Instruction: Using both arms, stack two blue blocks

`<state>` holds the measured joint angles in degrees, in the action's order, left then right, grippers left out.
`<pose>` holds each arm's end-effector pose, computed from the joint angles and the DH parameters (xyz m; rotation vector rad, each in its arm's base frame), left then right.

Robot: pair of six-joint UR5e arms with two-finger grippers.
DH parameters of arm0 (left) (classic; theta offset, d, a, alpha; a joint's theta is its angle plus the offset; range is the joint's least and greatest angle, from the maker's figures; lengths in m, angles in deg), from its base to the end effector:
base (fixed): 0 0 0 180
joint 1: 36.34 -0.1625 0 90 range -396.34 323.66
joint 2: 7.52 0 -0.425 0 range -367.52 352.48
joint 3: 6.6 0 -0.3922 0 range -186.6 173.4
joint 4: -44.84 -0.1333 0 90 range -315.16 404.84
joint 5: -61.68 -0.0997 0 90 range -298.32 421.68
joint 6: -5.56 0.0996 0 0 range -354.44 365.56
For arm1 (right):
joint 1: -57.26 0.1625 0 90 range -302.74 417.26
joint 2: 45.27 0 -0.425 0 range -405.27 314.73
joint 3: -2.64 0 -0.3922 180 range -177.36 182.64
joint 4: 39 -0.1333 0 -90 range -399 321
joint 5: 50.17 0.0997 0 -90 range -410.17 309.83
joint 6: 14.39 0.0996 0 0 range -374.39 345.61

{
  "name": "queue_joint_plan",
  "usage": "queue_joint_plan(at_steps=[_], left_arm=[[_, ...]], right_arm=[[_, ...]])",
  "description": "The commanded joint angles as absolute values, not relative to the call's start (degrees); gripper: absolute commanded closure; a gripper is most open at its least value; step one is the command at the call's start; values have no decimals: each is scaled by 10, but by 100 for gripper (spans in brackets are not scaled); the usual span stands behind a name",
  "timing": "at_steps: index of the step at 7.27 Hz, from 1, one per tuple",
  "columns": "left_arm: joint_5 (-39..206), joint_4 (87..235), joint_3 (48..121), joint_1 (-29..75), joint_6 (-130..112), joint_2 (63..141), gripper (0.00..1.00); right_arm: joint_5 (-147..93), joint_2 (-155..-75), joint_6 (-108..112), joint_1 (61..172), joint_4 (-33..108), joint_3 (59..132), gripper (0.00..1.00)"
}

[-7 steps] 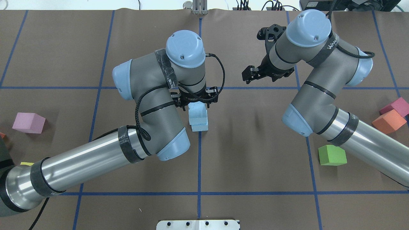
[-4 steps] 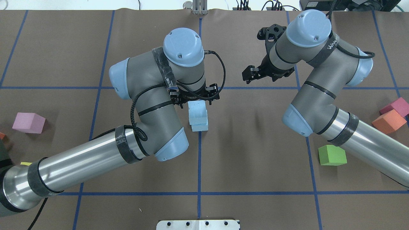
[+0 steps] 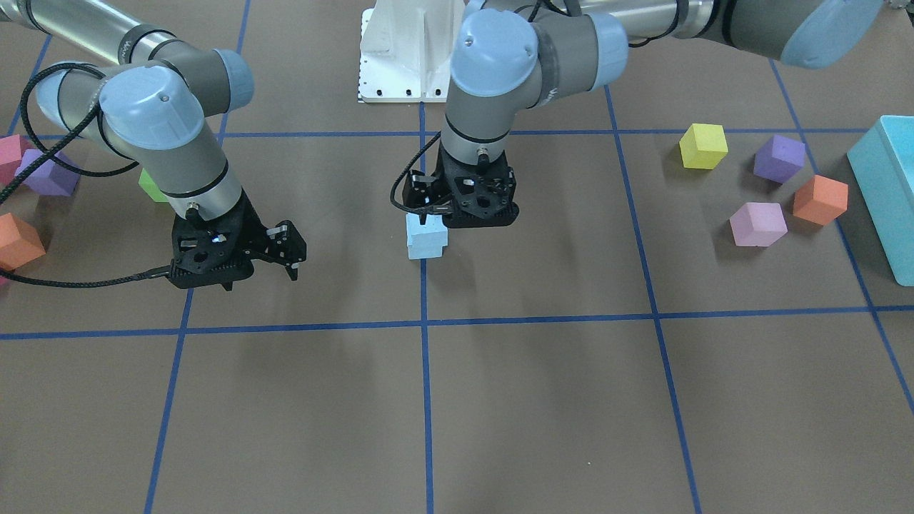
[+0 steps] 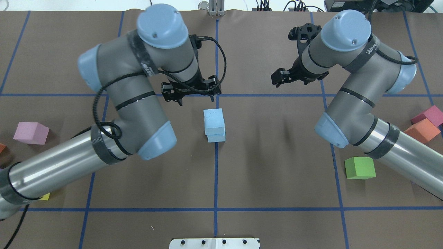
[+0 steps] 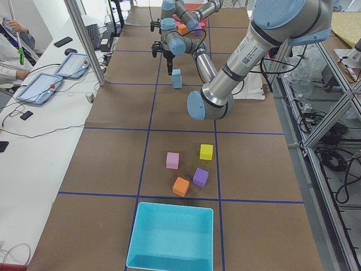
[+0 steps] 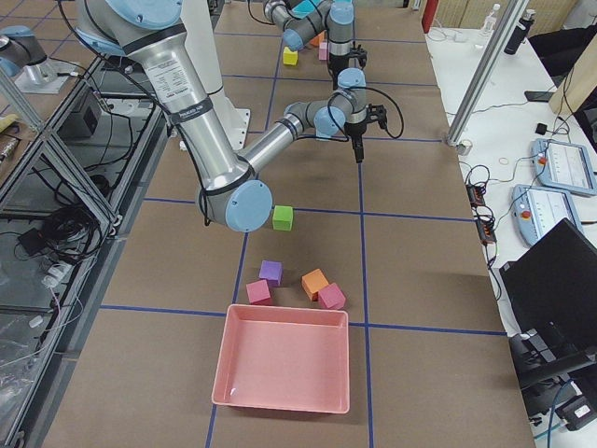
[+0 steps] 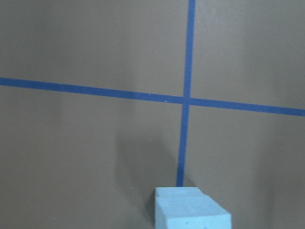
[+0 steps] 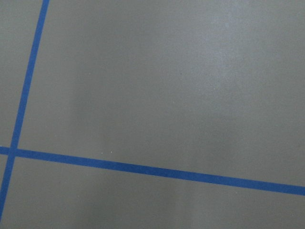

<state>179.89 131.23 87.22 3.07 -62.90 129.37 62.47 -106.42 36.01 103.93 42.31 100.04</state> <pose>0.4790 -0.5052 0.1361 0.0083 0.9277 -0.0869 -0.3817 -0.5430 0.2975 0.2555 -0.8200 -0.0392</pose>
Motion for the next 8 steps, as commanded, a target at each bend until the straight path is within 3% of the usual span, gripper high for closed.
queue_joint_plan(at_steps=[1, 4, 8], left_arm=[[1839, 1311, 958, 91, -536, 1191, 1], [1866, 1221, 1033, 205, -274, 1092, 1], [1941, 1206, 984, 435, 75, 947, 1]], right_arm=[[648, -1105, 300, 1084, 424, 1016, 0], [741, -1208, 158, 1227, 424, 1011, 0], [827, -1347, -116, 1446, 425, 956, 0]])
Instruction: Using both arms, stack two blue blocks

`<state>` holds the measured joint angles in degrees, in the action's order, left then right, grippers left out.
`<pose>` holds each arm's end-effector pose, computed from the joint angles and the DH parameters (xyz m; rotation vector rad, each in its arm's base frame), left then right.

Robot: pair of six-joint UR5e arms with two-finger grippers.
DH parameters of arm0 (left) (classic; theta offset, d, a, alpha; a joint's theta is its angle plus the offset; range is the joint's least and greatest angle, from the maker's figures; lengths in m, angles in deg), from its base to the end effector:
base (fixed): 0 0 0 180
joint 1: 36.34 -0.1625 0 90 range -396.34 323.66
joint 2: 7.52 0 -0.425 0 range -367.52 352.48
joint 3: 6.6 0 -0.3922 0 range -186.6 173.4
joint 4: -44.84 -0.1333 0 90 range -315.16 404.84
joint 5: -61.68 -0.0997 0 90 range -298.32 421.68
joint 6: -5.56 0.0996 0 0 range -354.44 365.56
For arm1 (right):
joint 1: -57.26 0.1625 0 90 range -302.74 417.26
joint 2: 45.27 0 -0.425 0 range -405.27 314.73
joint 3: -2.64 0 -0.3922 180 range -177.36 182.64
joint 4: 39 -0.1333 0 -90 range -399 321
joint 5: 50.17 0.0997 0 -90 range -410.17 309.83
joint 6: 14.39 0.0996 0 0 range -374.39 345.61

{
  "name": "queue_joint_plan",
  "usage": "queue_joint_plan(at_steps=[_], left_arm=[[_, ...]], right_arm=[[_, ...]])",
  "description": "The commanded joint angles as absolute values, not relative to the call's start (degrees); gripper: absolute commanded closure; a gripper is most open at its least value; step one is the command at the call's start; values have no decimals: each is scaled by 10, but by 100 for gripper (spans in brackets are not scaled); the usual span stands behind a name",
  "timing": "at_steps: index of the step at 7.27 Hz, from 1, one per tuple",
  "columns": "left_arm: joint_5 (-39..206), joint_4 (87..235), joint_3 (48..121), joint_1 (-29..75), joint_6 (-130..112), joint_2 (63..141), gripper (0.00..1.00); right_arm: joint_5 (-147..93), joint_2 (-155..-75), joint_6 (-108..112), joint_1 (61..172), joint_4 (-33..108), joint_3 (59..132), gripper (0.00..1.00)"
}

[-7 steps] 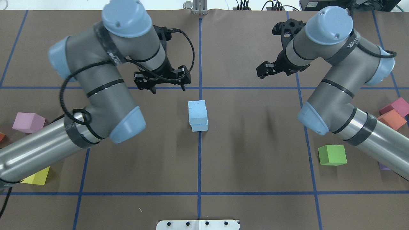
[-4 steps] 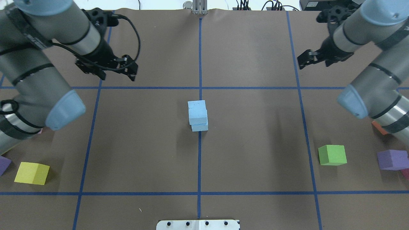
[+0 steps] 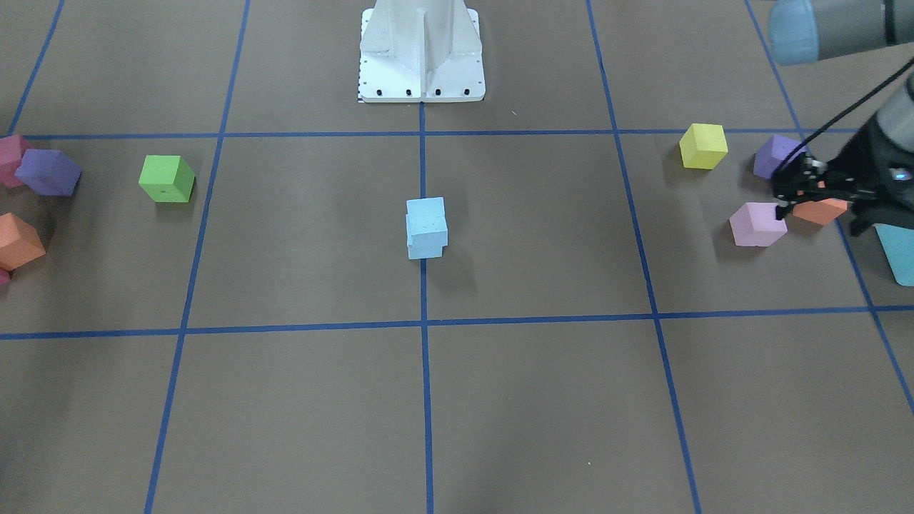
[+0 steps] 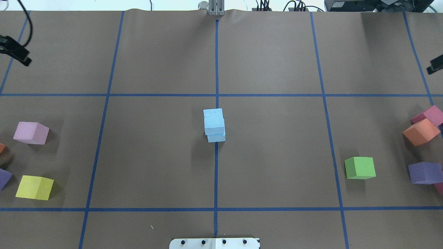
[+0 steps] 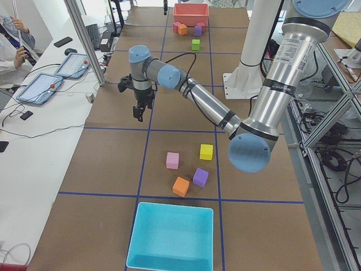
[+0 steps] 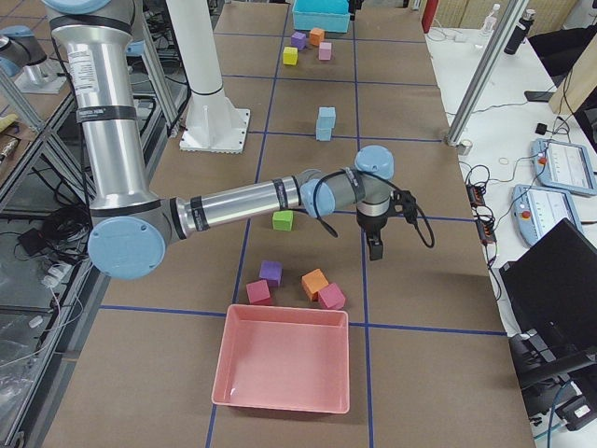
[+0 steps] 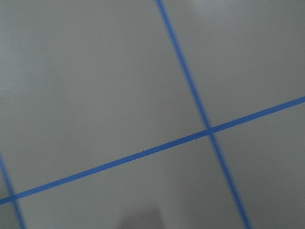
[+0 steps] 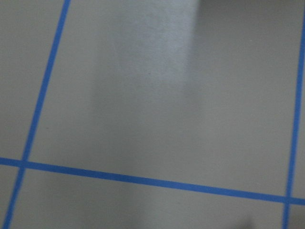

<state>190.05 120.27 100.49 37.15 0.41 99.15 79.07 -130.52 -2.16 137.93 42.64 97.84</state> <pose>0.0928 -0.5647 0.3927 0.1926 0.7145 0.3013 -0.0182 -0.5446 0.5602 0.1745 -0.7241 -0.0612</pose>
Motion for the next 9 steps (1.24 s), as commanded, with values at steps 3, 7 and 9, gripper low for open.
queue_joint_plan(at_steps=[3, 7, 9], left_arm=[[1945, 1209, 959, 490, 107, 858, 1], [1947, 1210, 912, 508, 143, 830, 1], [1948, 1251, 911, 508, 143, 801, 1]], right_arm=[[822, -1394, -127, 1489, 428, 964, 0], [820, -1412, -126, 1495, 430, 982, 0], [817, -1411, -126, 1495, 431, 982, 0]])
